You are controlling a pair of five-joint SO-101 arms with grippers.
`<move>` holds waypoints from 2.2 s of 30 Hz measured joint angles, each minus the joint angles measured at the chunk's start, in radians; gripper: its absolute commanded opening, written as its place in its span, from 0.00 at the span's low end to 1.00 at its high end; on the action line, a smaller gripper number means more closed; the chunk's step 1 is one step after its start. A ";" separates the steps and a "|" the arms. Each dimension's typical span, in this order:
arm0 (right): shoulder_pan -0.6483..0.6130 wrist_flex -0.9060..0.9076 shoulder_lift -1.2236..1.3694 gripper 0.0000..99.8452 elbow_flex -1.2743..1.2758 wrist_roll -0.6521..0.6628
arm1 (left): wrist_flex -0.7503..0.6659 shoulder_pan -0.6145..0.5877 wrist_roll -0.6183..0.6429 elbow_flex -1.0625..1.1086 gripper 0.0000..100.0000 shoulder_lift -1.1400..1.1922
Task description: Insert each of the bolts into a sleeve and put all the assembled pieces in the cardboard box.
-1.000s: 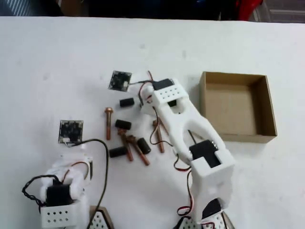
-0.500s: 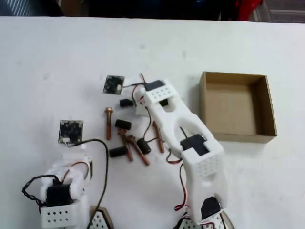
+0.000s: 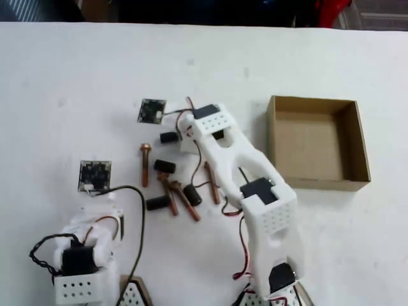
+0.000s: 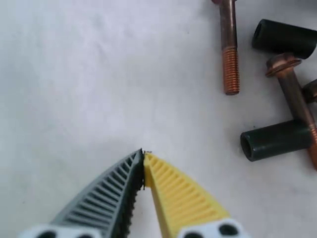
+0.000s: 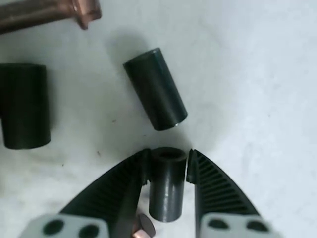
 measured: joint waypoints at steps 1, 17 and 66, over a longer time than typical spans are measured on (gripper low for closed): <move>0.002 0.000 0.000 0.12 0.000 0.000 | 0.000 0.000 0.000 0.000 0.02 0.000; 0.023 0.025 0.002 0.01 -0.005 -0.002 | 0.000 0.000 0.000 0.000 0.02 0.000; 0.164 0.806 -0.446 0.02 -0.480 -0.485 | 0.000 0.000 0.000 0.000 0.02 0.000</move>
